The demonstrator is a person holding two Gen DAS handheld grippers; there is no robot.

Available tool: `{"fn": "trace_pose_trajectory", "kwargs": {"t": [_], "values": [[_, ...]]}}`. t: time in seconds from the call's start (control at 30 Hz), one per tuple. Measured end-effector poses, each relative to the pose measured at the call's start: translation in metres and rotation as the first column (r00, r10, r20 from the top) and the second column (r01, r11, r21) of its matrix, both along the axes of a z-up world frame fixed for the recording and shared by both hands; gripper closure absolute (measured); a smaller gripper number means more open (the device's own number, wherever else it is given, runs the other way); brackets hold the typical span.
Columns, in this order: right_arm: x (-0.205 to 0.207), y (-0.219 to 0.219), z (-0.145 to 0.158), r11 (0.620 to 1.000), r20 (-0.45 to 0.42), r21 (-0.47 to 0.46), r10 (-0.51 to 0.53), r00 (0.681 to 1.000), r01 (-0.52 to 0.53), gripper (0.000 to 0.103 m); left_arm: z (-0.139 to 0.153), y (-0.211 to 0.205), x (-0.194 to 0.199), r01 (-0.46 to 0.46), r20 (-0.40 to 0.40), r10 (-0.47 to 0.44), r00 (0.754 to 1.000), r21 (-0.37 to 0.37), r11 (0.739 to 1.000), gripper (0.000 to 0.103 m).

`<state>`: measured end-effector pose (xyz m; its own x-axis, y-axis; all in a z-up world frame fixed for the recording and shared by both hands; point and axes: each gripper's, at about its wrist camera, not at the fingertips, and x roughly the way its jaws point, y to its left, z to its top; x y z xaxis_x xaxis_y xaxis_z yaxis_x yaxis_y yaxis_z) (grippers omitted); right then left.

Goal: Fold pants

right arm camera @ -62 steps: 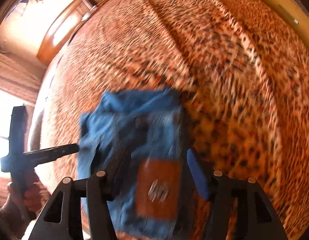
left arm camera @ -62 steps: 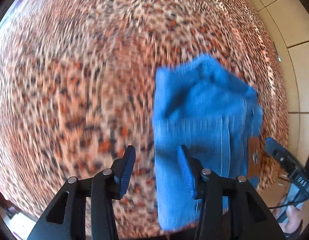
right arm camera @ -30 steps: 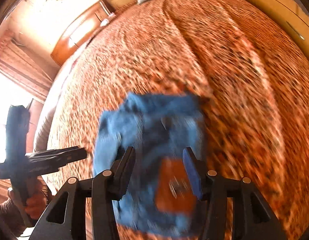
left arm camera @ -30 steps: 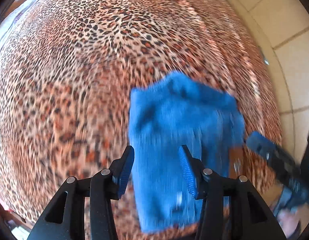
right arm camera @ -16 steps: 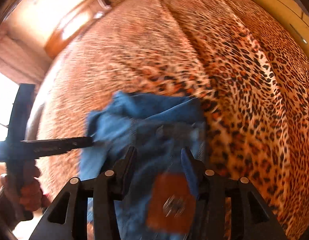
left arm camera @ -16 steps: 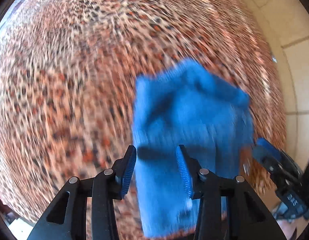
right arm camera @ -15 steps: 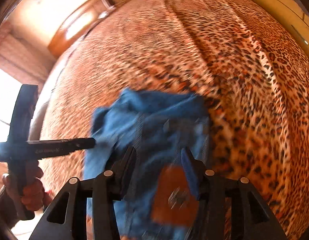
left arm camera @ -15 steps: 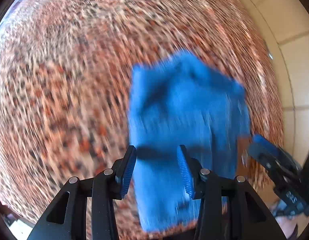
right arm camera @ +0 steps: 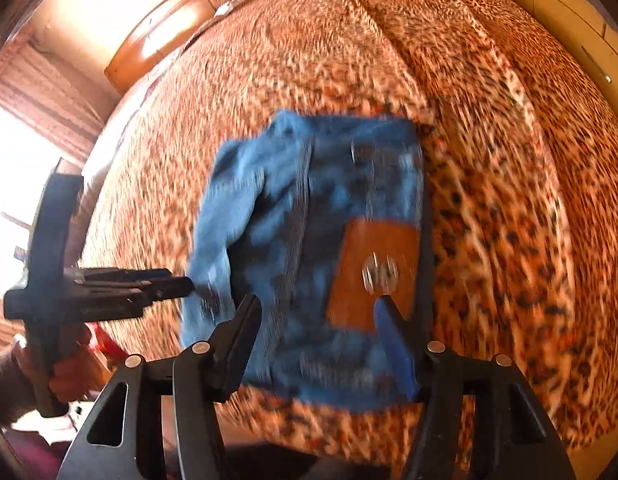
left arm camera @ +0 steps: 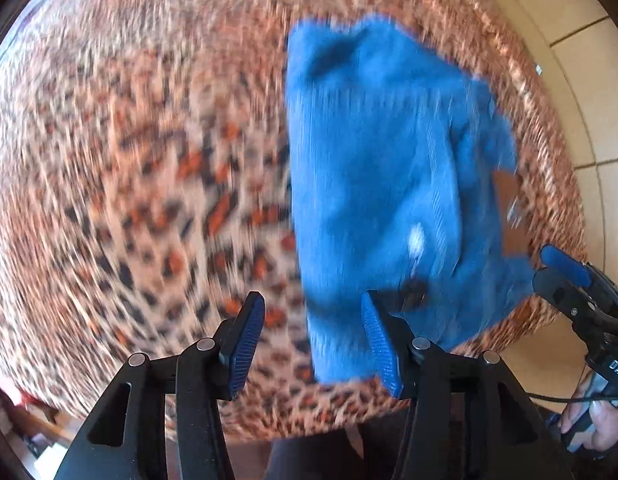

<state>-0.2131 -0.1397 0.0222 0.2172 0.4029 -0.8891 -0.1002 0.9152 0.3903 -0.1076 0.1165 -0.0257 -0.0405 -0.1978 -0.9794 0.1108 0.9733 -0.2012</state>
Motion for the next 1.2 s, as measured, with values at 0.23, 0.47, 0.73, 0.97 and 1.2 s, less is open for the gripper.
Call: {"fn": "trace_pose_trajectory", "kwargs": {"t": [0.23, 0.47, 0.73, 0.97, 1.2], "values": [[-0.015, 0.003, -0.050, 0.996, -0.111, -0.069, 0.046, 0.993, -0.054, 0.039, -0.003, -0.021, -0.008, -0.038, 0.019, 0.037, 0.999, 0.063, 0.997, 0.049], [0.013, -0.061, -0.023, 0.989, -0.107, 0.124, -0.061, 0.992, 0.075, 0.024, 0.047, -0.027, -0.005, -0.126, 0.135, 0.112, 0.985, 0.105, 0.986, 0.048], [0.054, -0.107, -0.048, 0.969, -0.162, 0.216, -0.083, 0.983, 0.118, 0.024, 0.079, -0.043, -0.018, -0.160, 0.168, 0.128, 0.978, 0.198, 0.967, 0.047], [0.107, -0.108, -0.051, 0.957, -0.147, 0.240, -0.131, 0.980, 0.164, 0.006, 0.079, -0.020, 0.010, -0.212, 0.137, 0.186, 0.973, 0.211, 0.954, 0.034], [0.144, -0.101, -0.086, 0.906, -0.243, 0.309, -0.219, 0.945, 0.289, 0.006, 0.023, 0.027, 0.051, -0.326, -0.072, 0.329, 0.942, 0.047, 0.944, 0.034]]}}
